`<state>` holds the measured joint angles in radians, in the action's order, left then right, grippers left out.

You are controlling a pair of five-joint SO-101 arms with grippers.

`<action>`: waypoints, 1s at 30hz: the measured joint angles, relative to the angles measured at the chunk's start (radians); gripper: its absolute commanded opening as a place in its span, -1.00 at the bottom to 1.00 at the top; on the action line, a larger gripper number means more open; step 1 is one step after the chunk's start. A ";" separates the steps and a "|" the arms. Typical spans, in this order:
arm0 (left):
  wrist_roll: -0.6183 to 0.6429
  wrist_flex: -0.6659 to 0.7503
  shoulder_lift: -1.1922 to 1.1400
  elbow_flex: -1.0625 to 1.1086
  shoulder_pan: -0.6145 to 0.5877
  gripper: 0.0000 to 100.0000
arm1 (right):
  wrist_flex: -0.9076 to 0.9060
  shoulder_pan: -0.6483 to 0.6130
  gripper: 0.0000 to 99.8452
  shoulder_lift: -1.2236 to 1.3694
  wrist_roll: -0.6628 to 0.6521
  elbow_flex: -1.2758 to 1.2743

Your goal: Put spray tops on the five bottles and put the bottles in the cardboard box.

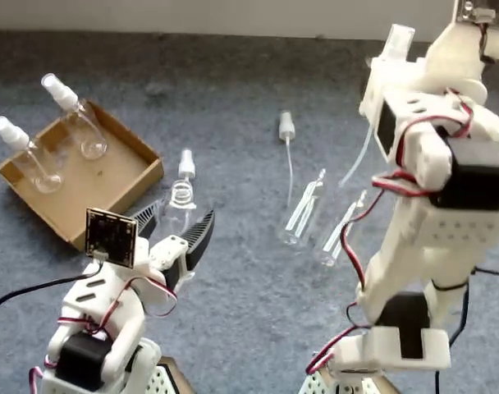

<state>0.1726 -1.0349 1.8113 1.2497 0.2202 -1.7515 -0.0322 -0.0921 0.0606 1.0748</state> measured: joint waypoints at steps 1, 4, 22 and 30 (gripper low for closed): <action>0.000 -0.026 0.003 -0.017 0.000 -0.70 | 0.000 0.000 -0.99 -0.025 0.000 -0.009; 0.000 -0.078 0.006 -0.049 0.000 -0.70 | 0.000 0.000 -0.99 -0.095 0.000 -0.048; 0.000 -0.298 0.012 -0.338 -0.115 -0.70 | 0.000 -0.144 -0.99 -0.514 -0.005 -0.560; 0.000 -0.034 0.012 -0.196 -0.123 -0.71 | 0.044 -0.147 -0.99 -0.632 -0.006 -0.718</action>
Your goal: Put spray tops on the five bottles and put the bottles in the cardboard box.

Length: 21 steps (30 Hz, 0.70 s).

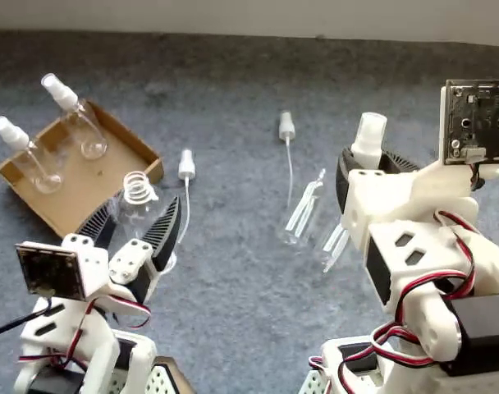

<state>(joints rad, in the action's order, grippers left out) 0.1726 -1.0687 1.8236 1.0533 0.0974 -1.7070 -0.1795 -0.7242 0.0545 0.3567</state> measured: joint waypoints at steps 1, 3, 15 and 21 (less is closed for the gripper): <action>0.000 0.049 0.000 0.034 0.000 -0.71 | 0.017 0.000 -0.99 -0.012 0.000 -0.028; 0.000 0.153 -0.002 0.106 0.000 -0.71 | 0.055 0.000 -0.99 -0.031 0.000 -0.095; -0.002 0.669 -0.014 0.468 0.130 -0.71 | 0.457 -0.003 -0.99 -0.169 0.000 -0.597; -0.132 0.720 -0.014 0.523 0.261 -0.71 | 0.654 -0.003 -0.99 -0.227 0.000 -0.773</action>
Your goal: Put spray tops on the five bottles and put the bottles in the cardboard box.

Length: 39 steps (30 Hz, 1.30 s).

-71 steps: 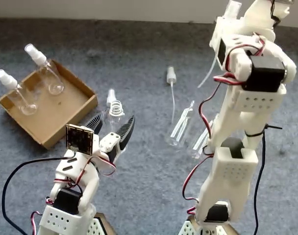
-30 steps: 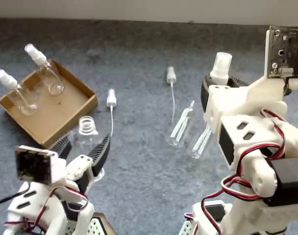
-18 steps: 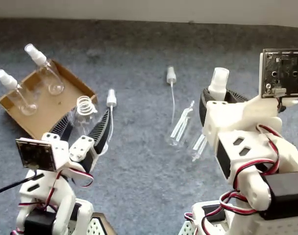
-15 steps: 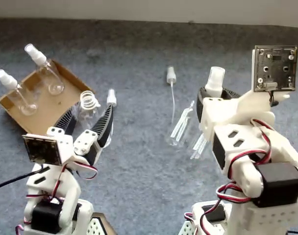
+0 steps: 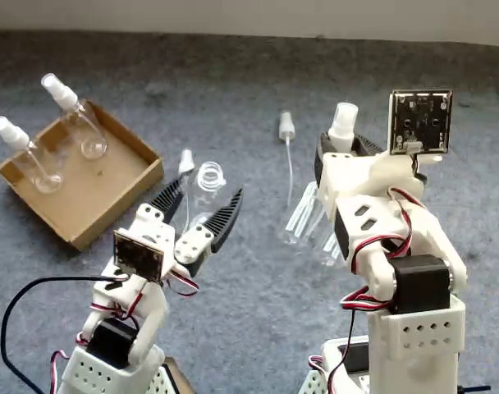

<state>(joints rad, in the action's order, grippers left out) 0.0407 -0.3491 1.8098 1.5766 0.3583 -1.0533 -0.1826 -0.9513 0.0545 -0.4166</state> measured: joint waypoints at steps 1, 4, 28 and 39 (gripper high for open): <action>-0.014 0.005 0.000 0.014 0.028 -0.71 | 0.028 0.000 -0.99 -0.009 0.000 -0.014; -0.043 0.031 0.000 0.060 0.103 -0.71 | 0.075 0.000 -0.99 -0.034 0.000 -0.028; -0.054 0.091 0.000 0.097 0.344 -0.71 | 0.094 -0.189 -0.99 -0.259 0.000 0.195; -0.054 0.091 0.000 0.098 0.370 -0.71 | 0.025 -0.219 -0.99 -0.334 0.000 0.189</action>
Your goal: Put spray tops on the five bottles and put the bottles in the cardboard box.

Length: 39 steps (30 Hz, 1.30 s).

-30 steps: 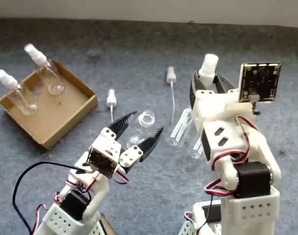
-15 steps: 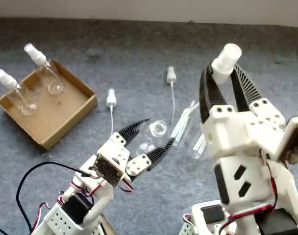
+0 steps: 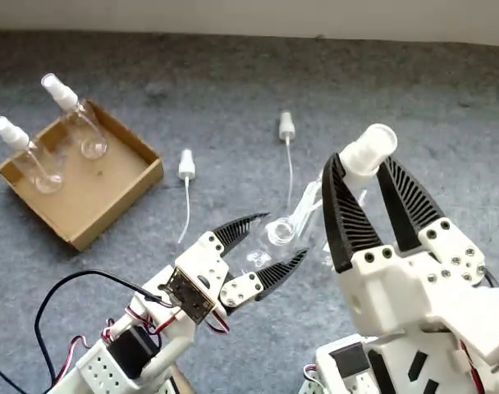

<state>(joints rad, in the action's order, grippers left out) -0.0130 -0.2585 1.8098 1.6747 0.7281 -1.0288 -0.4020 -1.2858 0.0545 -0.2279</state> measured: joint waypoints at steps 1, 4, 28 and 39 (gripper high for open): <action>0.000 0.000 0.000 0.000 0.000 -0.71 | -0.012 0.000 -0.99 0.000 0.000 -0.008; 0.000 0.000 0.000 0.002 0.000 -0.71 | -0.032 0.000 -0.99 0.000 0.000 -0.043; 0.000 -0.020 0.000 0.002 0.000 -0.71 | -0.034 -0.190 -0.99 -0.155 -0.002 -0.377; 0.000 -0.021 0.000 0.002 0.005 -0.71 | -0.034 -0.189 -0.98 -0.400 -0.003 -0.717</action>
<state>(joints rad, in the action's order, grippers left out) -0.0130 -0.2800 1.8098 1.6763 0.7327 -1.0625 -0.5907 -1.6863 0.0514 -0.9444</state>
